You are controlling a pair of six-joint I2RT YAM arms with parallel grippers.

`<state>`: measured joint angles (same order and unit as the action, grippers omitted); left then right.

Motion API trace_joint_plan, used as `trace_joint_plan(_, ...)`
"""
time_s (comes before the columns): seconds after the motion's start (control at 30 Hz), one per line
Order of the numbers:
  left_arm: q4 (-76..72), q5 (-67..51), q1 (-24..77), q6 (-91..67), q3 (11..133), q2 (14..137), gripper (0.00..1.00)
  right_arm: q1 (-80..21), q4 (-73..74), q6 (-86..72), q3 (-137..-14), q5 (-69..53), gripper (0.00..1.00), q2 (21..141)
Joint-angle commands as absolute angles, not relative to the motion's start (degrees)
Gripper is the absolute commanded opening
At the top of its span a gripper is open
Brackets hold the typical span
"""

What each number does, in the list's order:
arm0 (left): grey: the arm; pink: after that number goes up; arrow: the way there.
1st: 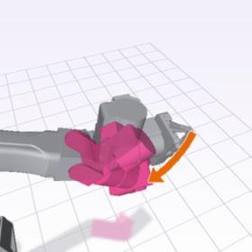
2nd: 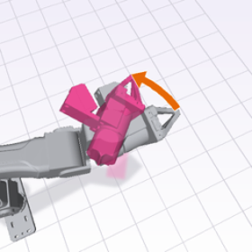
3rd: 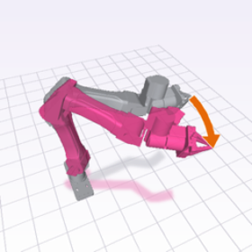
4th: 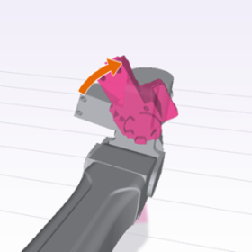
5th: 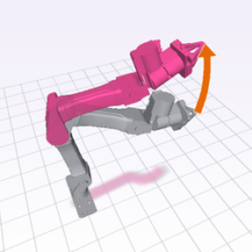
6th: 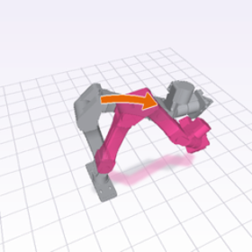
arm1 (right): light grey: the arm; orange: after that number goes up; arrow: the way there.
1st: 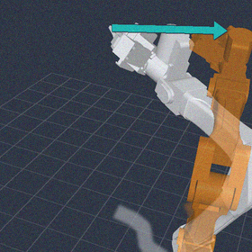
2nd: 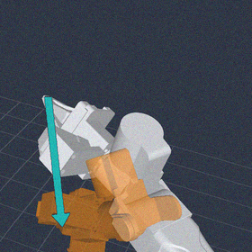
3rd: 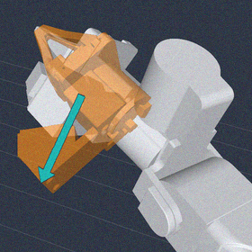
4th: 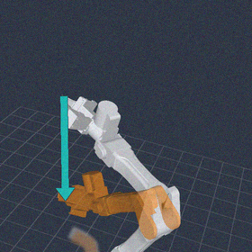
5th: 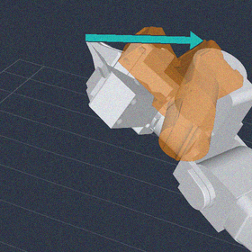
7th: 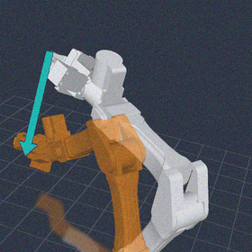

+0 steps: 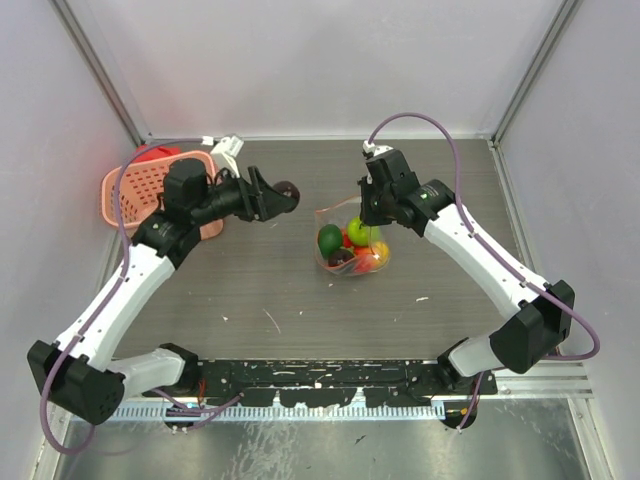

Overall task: Place the food in the zip-top bag and seal the zipper
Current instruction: Place the fake food in the zipper food storage bag.

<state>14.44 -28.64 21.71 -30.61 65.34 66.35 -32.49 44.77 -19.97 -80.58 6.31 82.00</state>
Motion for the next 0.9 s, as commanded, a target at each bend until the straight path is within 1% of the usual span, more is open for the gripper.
trace_joint_plan(0.0, 10.2, -25.0, 27.3, -28.1, 66.2, 63.3, 0.43, -32.3, 44.3, -21.2, -83.9, 5.2, 0.00, 79.5)
trace_joint_plan(0.2, 9.4, -17.9, 37.8, -21.6, 66.3, 63.3, 0.44, -32.3, 44.4, -21.3, -83.8, 3.9, 0.01, 79.5)
trace_joint_plan(0.43, 9.8, -8.9, 47.8, -11.5, 66.8, 66.6, 0.45, -32.3, 44.0, -21.4, -83.5, 2.8, 0.00, 79.1)
trace_joint_plan(0.63, 10.1, -4.7, 51.0, -8.4, 67.0, 70.5, 0.46, -32.3, 43.8, -21.4, -82.9, 2.3, 0.00, 78.8)
trace_joint_plan(0.87, 10.1, -0.7, 52.0, -7.1, 68.1, 75.3, 0.48, -32.3, 43.4, -21.3, -82.4, 1.8, 0.00, 78.8)
